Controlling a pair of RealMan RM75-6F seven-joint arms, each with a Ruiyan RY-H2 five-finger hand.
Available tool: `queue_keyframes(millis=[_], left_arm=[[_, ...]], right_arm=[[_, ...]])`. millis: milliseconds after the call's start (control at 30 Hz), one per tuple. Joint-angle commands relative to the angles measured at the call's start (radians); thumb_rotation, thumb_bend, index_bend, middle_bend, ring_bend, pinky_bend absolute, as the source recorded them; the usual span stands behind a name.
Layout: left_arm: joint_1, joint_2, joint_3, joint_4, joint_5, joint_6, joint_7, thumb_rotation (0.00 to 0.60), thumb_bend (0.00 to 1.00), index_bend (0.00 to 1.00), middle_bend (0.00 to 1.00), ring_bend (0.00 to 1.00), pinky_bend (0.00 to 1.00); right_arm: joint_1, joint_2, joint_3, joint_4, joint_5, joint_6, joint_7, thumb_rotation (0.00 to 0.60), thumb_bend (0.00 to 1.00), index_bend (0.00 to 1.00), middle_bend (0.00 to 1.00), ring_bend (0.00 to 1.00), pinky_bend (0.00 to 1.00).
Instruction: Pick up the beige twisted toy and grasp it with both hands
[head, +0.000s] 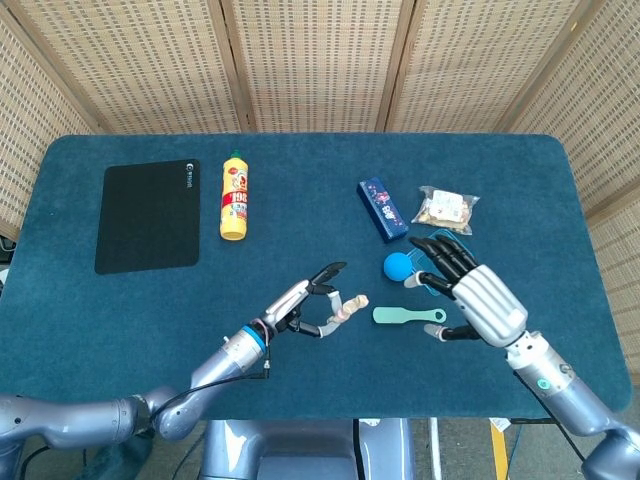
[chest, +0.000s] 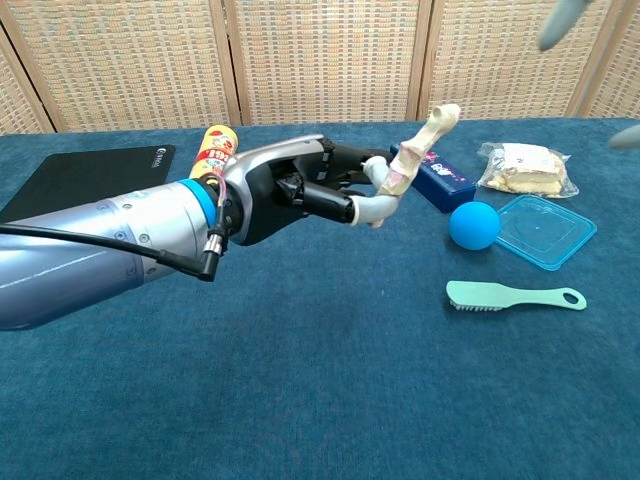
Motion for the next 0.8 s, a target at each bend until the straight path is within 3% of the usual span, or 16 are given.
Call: queue_keyframes(millis=[33, 600, 800], left_arm=[[-0.011, 0.003, -0.005, -0.016, -0.027, -0.014, 0.026, 0.600, 0.55, 0.75, 0.00, 0.00, 0.00], [-0.023, 0.047, -0.008, -0.080, -0.083, -0.039, 0.086, 0.600, 0.54, 0.75, 0.00, 0.00, 0.00], [-0.029, 0.033, 0.001, -0.076, -0.095, -0.030, 0.123, 0.600, 0.54, 0.75, 0.00, 0.00, 0.00]], right_arm=[[0.036, -0.039, 0.007, 0.041, -0.035, -0.006, -0.032, 0.600, 0.11, 0.40, 0.07, 0.00, 0.00], [0.133, -0.132, 0.003, 0.104, -0.077, -0.032, -0.157, 0.600, 0.18, 0.45, 0.12, 0.00, 0.00], [0.158, -0.161, 0.000, 0.111, -0.072, -0.046, -0.199, 0.600, 0.26, 0.46, 0.13, 0.00, 0.00]])
